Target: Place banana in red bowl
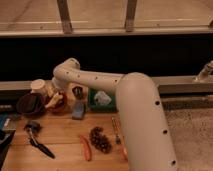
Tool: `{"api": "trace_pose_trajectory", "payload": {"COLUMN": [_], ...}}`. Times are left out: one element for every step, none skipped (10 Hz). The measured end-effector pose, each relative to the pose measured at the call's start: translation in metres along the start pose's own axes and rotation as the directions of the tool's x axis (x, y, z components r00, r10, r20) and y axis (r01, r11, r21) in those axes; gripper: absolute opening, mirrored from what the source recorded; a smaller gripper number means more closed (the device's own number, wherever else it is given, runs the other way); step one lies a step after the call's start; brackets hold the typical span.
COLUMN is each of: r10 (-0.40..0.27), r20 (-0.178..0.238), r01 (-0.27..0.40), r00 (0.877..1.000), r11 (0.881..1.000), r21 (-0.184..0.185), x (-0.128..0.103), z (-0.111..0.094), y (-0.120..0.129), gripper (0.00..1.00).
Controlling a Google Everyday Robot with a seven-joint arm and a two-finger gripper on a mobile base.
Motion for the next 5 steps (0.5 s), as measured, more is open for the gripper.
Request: {"api": "trace_pose_trajectory", "payload": {"r10": [-0.013, -0.020, -0.028, -0.036, -0.044], "r20": [0.009, 0.030, 0.062, 0.124, 0.184], "r01": [0.012, 0.018, 0.023, 0.021, 0.016], "r00": [1.000, 0.999, 0.998, 0.992, 0.982], "r11": [1.000, 0.998, 0.996, 0.992, 0.988], "r21": [0.021, 0.054, 0.086, 0.123, 0.154], "x": [-0.006, -0.015, -0.027, -0.044, -0.057], "z": [-0.007, -0.017, -0.030, -0.048, -0.064], "y": [-0.004, -0.010, -0.015, -0.020, -0.026], "gripper": [0.80, 0.80, 0.80, 0.80, 0.80]}}
